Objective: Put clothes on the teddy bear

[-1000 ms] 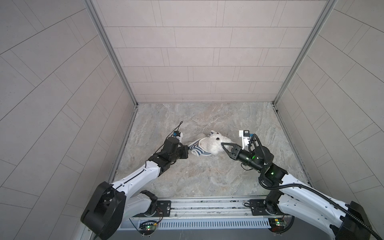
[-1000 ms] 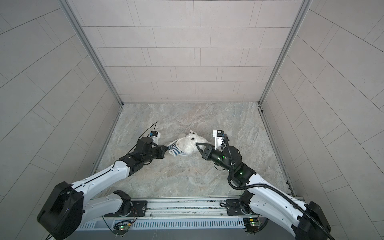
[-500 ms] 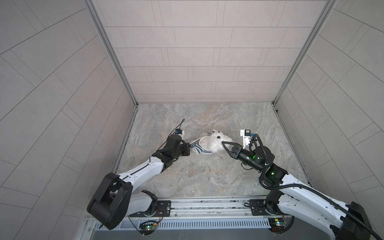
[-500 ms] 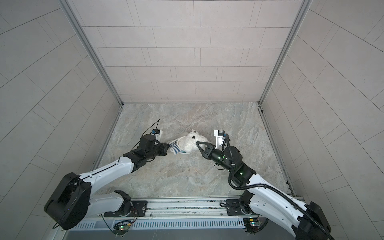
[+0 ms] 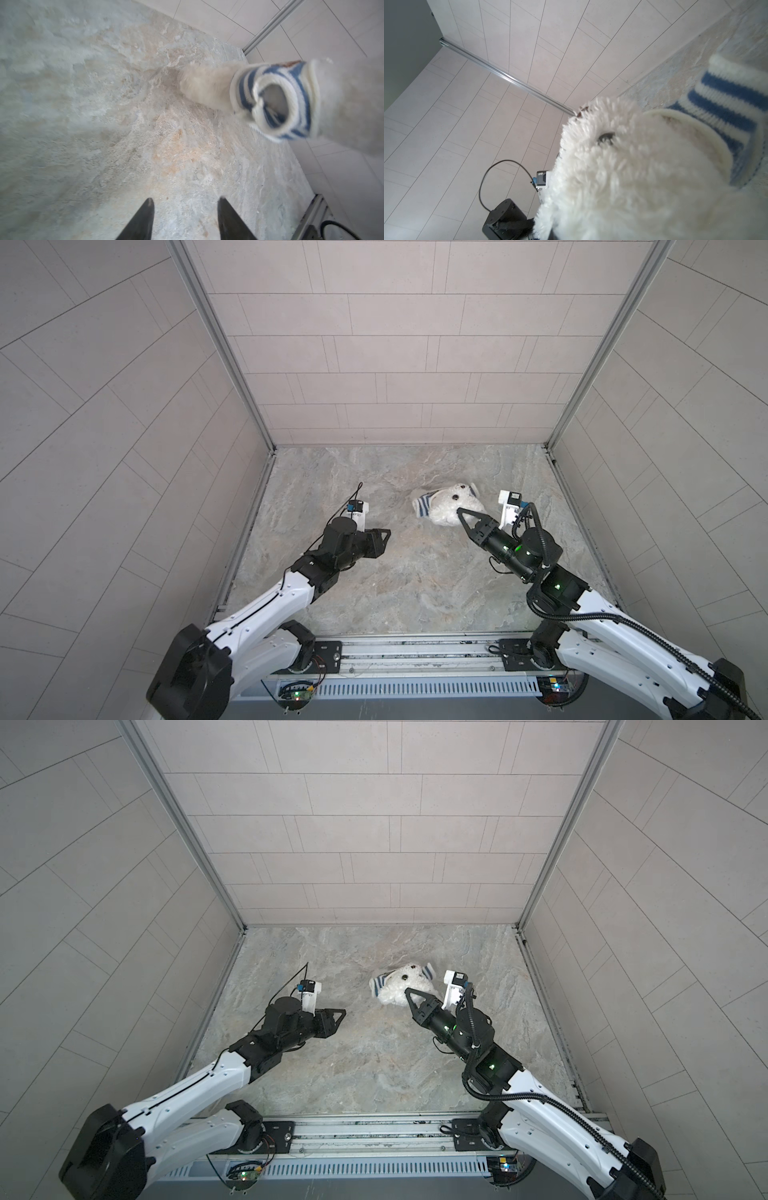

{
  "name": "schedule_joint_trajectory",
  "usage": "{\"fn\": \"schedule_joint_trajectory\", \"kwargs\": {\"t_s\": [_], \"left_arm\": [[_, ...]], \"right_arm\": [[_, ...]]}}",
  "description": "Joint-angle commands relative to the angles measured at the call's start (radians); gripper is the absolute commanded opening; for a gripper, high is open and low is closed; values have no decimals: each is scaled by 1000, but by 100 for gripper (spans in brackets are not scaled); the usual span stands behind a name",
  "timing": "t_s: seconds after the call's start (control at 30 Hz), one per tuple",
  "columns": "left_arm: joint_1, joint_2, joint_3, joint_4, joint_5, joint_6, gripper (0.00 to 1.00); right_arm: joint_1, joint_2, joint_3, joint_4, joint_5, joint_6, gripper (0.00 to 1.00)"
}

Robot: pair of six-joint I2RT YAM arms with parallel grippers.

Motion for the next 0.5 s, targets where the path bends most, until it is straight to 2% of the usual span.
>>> {"fn": "schedule_joint_trajectory", "kwargs": {"t_s": [0.0,0.07,0.2,0.27,0.47], "left_arm": [[-13,-68,-28,-51,-6,11,62],[-49,-77,-30,-14,10,0,64],[-117,-22,-56,193,28,-66,72],[-119,37,-58,283,26,-108,79],[-121,181,-68,500,-9,-196,91]], "right_arm": [[1,15,31,-35,53,85,0],[5,36,47,-47,57,108,0],[32,82,115,-94,68,161,0],[38,105,128,-87,57,195,0],[63,149,123,-39,55,287,0]]}}
